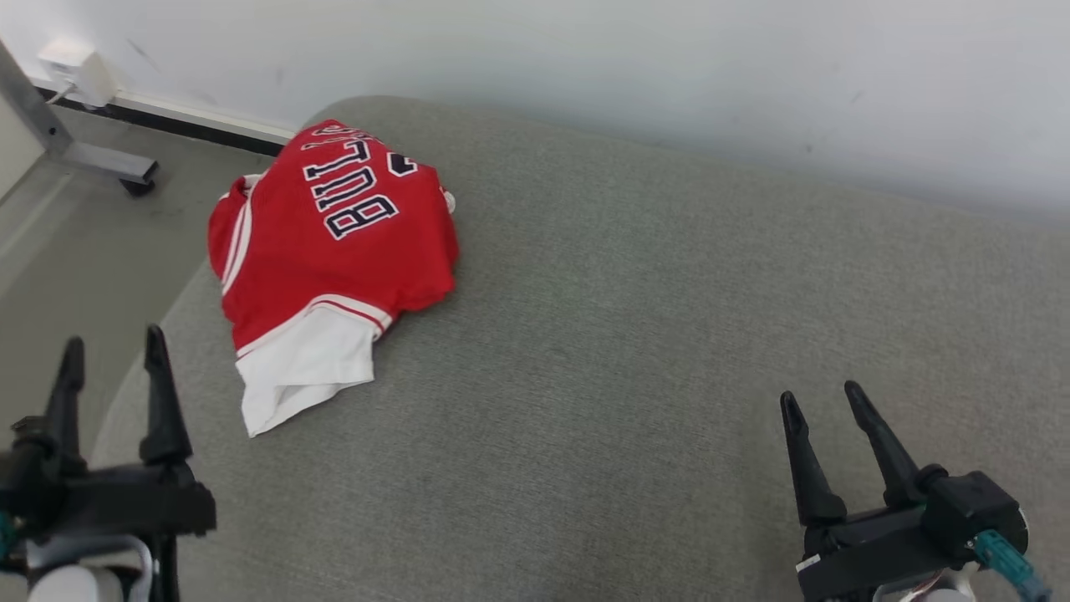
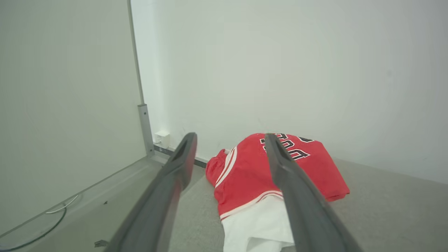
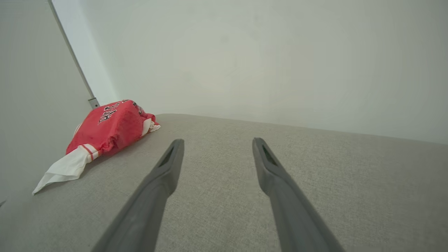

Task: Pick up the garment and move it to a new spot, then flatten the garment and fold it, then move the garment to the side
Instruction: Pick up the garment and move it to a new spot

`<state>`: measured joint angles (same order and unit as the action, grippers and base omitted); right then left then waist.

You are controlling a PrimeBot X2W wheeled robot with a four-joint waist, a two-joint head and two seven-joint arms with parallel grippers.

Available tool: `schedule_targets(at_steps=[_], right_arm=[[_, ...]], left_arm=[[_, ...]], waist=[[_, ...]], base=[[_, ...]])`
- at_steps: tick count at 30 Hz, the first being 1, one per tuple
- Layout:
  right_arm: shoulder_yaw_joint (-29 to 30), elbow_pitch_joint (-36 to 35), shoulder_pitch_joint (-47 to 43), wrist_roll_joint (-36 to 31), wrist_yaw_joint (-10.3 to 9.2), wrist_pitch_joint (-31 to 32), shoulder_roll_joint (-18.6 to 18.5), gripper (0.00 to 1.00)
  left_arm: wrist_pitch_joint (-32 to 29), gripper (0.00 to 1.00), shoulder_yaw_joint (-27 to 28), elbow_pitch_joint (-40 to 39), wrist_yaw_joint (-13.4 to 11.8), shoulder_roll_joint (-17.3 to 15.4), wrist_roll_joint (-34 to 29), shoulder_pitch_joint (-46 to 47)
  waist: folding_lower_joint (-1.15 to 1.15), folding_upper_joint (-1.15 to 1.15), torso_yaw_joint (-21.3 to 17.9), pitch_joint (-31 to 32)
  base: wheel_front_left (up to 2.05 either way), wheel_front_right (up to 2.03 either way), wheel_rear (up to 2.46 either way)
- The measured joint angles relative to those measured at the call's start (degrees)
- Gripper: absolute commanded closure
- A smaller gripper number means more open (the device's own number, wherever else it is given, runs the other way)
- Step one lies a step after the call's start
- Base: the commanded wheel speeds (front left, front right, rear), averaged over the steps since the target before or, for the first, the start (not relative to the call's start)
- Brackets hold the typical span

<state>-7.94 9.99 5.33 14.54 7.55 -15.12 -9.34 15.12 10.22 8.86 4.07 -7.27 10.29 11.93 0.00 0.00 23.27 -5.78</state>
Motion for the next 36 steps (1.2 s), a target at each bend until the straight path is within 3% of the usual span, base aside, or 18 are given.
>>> schedule_targets(at_steps=[8, 19, 30, 36], right_arm=[[1.74, -2.15, 3.61, -0.05, 0.01, 0.00, -2.27, 0.00], [5.69, -5.04, 7.16, -0.19, 0.00, -0.01, -3.01, 0.00], [5.45, -5.60, 8.81, -0.21, 0.01, -0.01, -2.42, 0.00], [4.81, -5.53, 8.92, -0.60, 0.00, -0.01, -2.07, 0.00]], left_arm=[[-1.46, 0.00, 1.08, 2.98, 0.65, -4.41, 2.43, 14.58], [-10.31, 0.00, 2.78, 11.47, 0.77, -11.93, 4.71, 32.60], [-23.71, 0.00, 2.48, 27.93, 1.59, -18.47, 7.21, 37.36], [-30.93, 0.00, 1.42, 34.38, 1.93, -19.22, 8.04, 39.00]], waist=[[0.01, 0.00, -5.37, -4.93], [0.02, 0.01, -15.03, -13.84], [0.01, 0.01, -23.56, -19.66], [0.01, 0.01, -25.17, -20.56]], base=[[0.00, 0.00, 0.00], [0.00, 0.00, 0.00], [0.00, 0.00, 0.00], [0.00, 0.00, 0.00]])
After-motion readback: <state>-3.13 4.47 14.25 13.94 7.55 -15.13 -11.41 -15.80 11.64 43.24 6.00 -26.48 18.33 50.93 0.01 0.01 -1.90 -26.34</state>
